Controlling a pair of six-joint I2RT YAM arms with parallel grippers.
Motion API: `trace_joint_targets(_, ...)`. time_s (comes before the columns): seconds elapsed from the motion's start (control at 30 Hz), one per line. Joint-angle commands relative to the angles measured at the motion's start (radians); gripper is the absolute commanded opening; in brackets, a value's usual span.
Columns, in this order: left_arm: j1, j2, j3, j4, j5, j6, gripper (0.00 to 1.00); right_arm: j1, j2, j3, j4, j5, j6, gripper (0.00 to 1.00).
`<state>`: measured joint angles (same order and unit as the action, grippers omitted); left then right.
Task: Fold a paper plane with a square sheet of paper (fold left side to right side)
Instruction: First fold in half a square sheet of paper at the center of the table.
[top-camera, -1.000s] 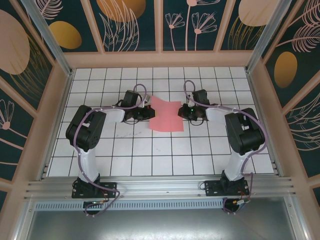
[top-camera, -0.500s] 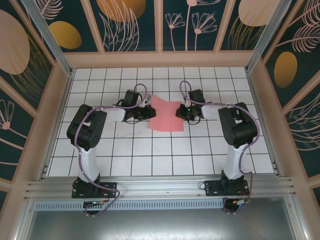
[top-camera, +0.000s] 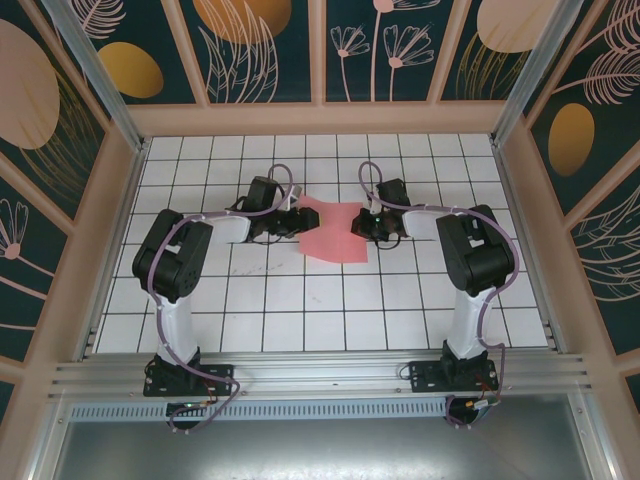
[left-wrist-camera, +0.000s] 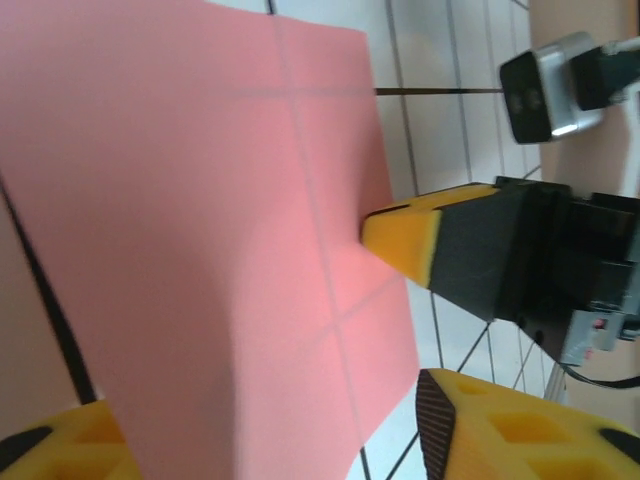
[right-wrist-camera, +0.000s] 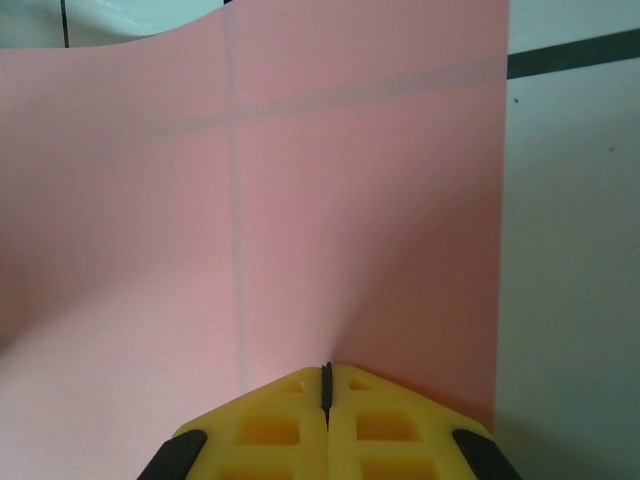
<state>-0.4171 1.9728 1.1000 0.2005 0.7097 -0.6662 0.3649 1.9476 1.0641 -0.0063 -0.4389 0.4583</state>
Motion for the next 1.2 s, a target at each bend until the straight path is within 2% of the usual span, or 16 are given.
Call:
trace_joint_targets(0.0,-0.003,-0.049,0.015,0.102,0.067,-0.068,0.59,0.019,0.05,-0.046,-0.06,0.047,-0.021,0.0)
trace_joint_targets(0.2,-0.039,-0.007,0.044,0.196,0.115,-0.141,0.64,0.022,0.041,-0.053,-0.037,0.043,-0.017,0.0)
trace_joint_targets(0.6,-0.084,0.099,0.107,0.221,0.102,-0.17,0.64,-0.008,-0.039,-0.106,0.13,-0.055,0.034,0.06)
trace_joint_targets(0.67,-0.084,0.103,0.107,0.221,0.098,-0.172,0.62,-0.016,-0.061,-0.103,0.134,-0.057,0.034,0.09)
trace_joint_targets(0.9,-0.088,0.119,0.11,0.218,0.084,-0.174,0.52,-0.039,-0.17,-0.106,0.112,-0.03,0.028,0.32)
trace_joint_targets(1.0,-0.088,0.122,0.112,0.212,0.074,-0.174,0.46,-0.052,-0.223,-0.117,0.102,-0.032,0.038,0.36)
trace_joint_targets(1.17,-0.089,0.127,0.113,0.202,0.066,-0.174,0.38,-0.061,-0.262,-0.147,0.173,-0.138,0.107,0.41)
